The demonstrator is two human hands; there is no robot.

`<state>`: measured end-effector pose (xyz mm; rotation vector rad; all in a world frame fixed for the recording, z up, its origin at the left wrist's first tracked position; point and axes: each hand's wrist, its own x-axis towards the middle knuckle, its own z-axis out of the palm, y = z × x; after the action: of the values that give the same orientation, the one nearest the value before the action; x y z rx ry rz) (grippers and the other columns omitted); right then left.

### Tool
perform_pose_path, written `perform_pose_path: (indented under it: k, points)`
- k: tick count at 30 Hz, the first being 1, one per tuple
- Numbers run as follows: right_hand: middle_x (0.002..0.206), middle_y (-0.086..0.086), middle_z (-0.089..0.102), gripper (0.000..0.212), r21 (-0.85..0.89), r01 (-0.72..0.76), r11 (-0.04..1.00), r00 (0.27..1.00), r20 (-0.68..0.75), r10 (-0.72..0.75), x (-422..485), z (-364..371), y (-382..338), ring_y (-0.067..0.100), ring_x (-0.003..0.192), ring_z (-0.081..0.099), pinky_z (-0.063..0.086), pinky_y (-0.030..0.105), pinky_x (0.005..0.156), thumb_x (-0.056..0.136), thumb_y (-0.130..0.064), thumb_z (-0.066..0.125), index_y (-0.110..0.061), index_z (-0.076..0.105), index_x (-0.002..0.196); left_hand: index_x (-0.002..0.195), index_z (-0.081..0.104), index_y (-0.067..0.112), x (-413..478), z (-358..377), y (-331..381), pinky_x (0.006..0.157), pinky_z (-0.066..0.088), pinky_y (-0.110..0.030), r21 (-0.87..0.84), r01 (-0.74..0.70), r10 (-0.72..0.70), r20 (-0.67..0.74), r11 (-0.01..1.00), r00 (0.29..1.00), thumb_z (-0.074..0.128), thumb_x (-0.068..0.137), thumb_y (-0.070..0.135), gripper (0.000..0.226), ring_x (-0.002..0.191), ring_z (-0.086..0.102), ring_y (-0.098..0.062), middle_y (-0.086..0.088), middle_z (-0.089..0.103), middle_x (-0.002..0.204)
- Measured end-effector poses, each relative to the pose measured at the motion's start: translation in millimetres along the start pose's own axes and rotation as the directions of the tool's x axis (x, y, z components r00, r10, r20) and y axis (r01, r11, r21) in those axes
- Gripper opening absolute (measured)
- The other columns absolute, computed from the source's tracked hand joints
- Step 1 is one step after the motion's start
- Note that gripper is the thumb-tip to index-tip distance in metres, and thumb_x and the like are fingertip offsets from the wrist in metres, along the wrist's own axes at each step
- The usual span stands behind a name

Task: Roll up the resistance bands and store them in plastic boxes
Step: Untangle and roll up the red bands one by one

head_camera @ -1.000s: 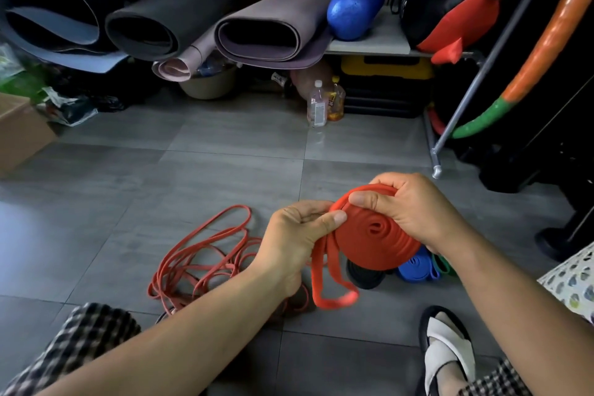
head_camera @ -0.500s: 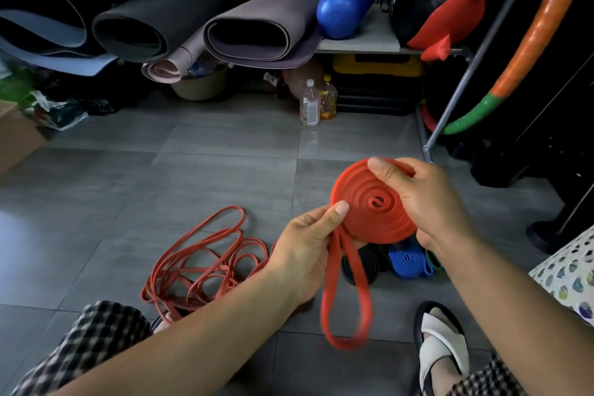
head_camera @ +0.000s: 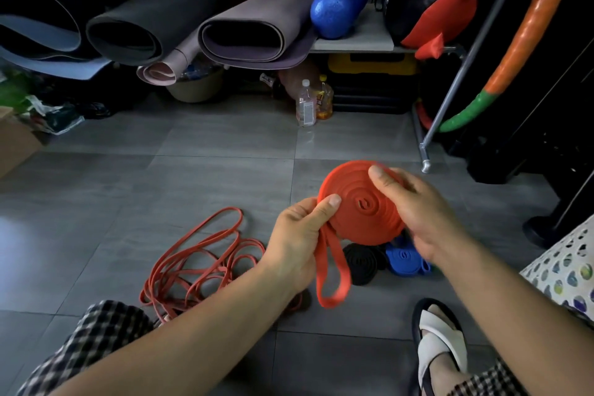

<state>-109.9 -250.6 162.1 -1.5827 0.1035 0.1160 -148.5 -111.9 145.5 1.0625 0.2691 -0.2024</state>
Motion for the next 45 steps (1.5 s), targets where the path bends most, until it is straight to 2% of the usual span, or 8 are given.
perform_pose_path:
  k: [3,7,16,22,25,32,38,45]
  points:
    - [0.079,-0.005,0.068,0.032,-0.200,0.114,0.973,0.976,0.207,-0.072,4,-12,-10,0.000,0.072,0.063,0.048,0.014,0.069,0.065,-0.046,0.063,-0.019,0.067,0.083,0.082,0.061,-0.003,2,-7,2,0.054,0.040,-0.027,0.252,-0.029,0.016,0.052,0.967,0.999,0.066,0.080,0.017,0.020,0.057,0.051,-0.026,-0.016,0.059,0.063]
    - [0.075,0.008,0.071,0.050,-0.343,0.128,0.931,0.927,0.374,0.010,1,-10,-10,0.012,0.067,0.063,0.049,0.028,0.069,0.056,-0.056,0.064,-0.010,0.070,0.076,0.093,0.062,-0.008,0,-9,4,0.064,0.044,-0.030,0.343,0.005,-0.056,0.138,0.939,0.989,0.062,0.085,0.012,0.022,0.073,0.052,-0.030,-0.023,0.060,0.083]
    - [0.055,-0.005,0.067,0.025,-0.057,0.000,0.998,0.999,0.035,0.002,4,0,-4,0.007,0.052,0.063,0.054,0.023,0.054,0.067,-0.040,0.067,-0.016,0.065,0.070,0.095,0.063,-0.001,6,-15,12,0.063,0.056,-0.031,0.225,-0.017,0.003,0.062,0.974,0.998,0.058,0.085,0.006,0.013,0.062,0.064,-0.019,-0.011,0.068,0.073]
    - [0.059,0.000,0.066,0.023,-0.069,0.042,0.997,0.999,-0.012,-0.043,5,-1,-3,0.014,0.054,0.064,0.055,0.031,0.058,0.072,-0.036,0.067,-0.013,0.064,0.069,0.093,0.066,0.003,6,-24,19,0.063,0.057,-0.027,0.250,0.109,-0.143,0.119,0.962,0.983,0.054,0.089,0.009,0.014,0.069,0.070,-0.017,-0.008,0.071,0.074]
    - [0.054,-0.003,0.066,0.023,-0.087,0.071,0.994,0.997,-0.005,-0.072,6,-3,-5,0.009,0.050,0.062,0.052,0.022,0.052,0.071,-0.037,0.067,-0.014,0.064,0.067,0.096,0.066,0.005,7,-28,24,0.070,0.056,-0.029,0.321,0.125,-0.179,0.145,0.939,0.973,0.053,0.090,0.013,0.017,0.078,0.066,-0.021,-0.008,0.069,0.081]
    - [0.053,-0.008,0.065,0.020,-0.078,0.066,0.995,0.994,-0.079,-0.072,14,-12,-8,0.004,0.051,0.060,0.051,0.023,0.059,0.073,-0.036,0.068,-0.017,0.063,0.068,0.077,0.064,0.008,7,-44,25,0.062,0.049,-0.028,0.402,0.144,-0.206,0.114,0.904,0.972,0.058,0.083,0.003,0.010,0.052,0.054,-0.012,-0.003,0.057,0.059]
    - [0.055,-0.007,0.064,0.016,-0.057,0.066,0.996,0.990,-0.121,-0.072,16,-22,-11,0.001,0.048,0.059,0.051,0.018,0.055,0.080,-0.029,0.067,-0.018,0.062,0.069,0.090,0.059,0.003,5,-56,23,0.063,0.059,-0.029,0.308,0.222,-0.229,-0.014,0.925,0.973,0.058,0.085,0.007,0.007,0.066,0.069,-0.012,-0.005,0.070,0.069]
    - [0.051,-0.007,0.063,0.019,-0.063,0.055,0.996,0.987,-0.150,-0.064,20,-30,-9,0.001,0.047,0.058,0.050,0.017,0.052,0.080,-0.030,0.066,-0.015,0.062,0.070,0.062,0.066,0.001,7,-56,35,0.057,0.058,-0.025,-0.151,0.103,-0.111,-0.049,0.983,0.993,0.050,0.085,0.012,0.030,0.066,0.070,-0.013,-0.009,0.070,0.068]
